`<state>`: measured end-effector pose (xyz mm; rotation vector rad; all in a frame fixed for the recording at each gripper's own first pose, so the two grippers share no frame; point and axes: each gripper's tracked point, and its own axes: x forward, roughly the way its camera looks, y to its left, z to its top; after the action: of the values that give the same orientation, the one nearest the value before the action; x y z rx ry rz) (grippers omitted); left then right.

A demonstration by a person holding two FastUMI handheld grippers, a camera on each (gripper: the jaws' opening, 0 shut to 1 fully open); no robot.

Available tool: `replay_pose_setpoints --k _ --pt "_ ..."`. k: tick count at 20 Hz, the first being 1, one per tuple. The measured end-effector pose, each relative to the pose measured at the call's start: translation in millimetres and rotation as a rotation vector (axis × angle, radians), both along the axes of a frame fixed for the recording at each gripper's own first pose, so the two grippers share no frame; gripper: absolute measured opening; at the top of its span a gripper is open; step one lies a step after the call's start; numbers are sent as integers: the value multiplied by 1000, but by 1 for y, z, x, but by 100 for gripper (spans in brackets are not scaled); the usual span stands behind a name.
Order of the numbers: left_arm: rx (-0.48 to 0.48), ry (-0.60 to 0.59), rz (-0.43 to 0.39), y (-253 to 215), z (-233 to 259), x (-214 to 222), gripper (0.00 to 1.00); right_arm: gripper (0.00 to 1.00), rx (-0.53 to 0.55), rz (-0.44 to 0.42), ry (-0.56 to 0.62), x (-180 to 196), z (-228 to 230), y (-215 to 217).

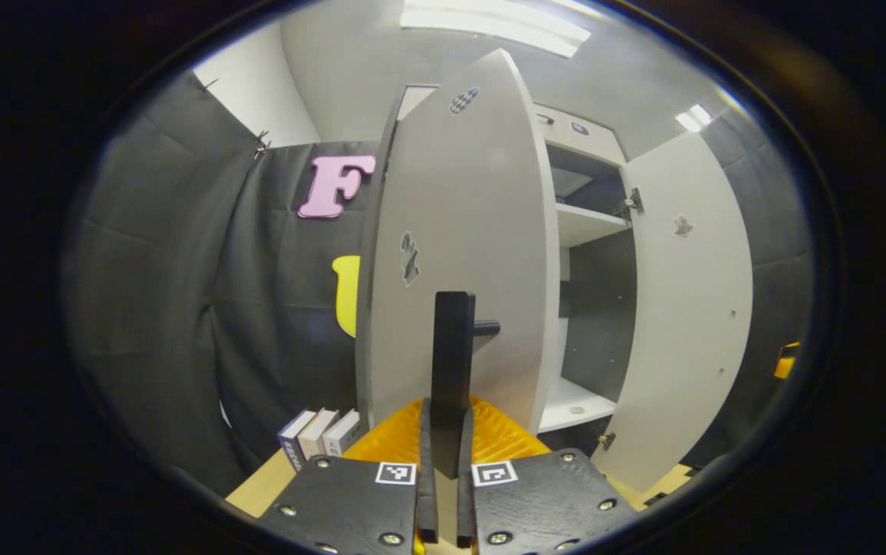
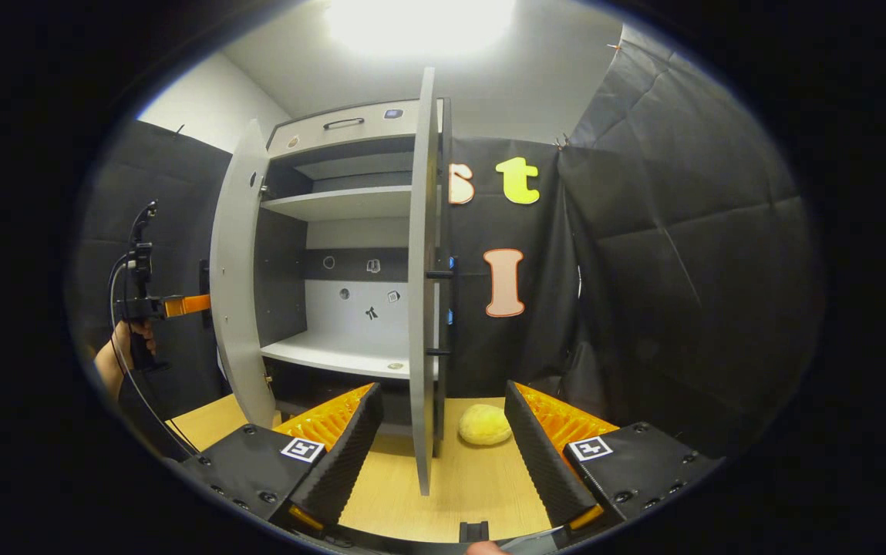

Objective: Open the right door of the double-door shoe cabinet with the right hand, and open the left door with the left hand.

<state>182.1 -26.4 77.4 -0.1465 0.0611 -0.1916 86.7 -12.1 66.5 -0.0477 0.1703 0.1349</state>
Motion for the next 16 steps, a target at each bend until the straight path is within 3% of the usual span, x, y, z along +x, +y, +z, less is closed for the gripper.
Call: replay_pose_setpoints --k 9,16 --pt "56 7 6 23 -6 -3 12 100 28 28 27 -1 -4 10" --pt "99 27 138 66 -16 -3 12 96 54 45 -12 6 2 20"
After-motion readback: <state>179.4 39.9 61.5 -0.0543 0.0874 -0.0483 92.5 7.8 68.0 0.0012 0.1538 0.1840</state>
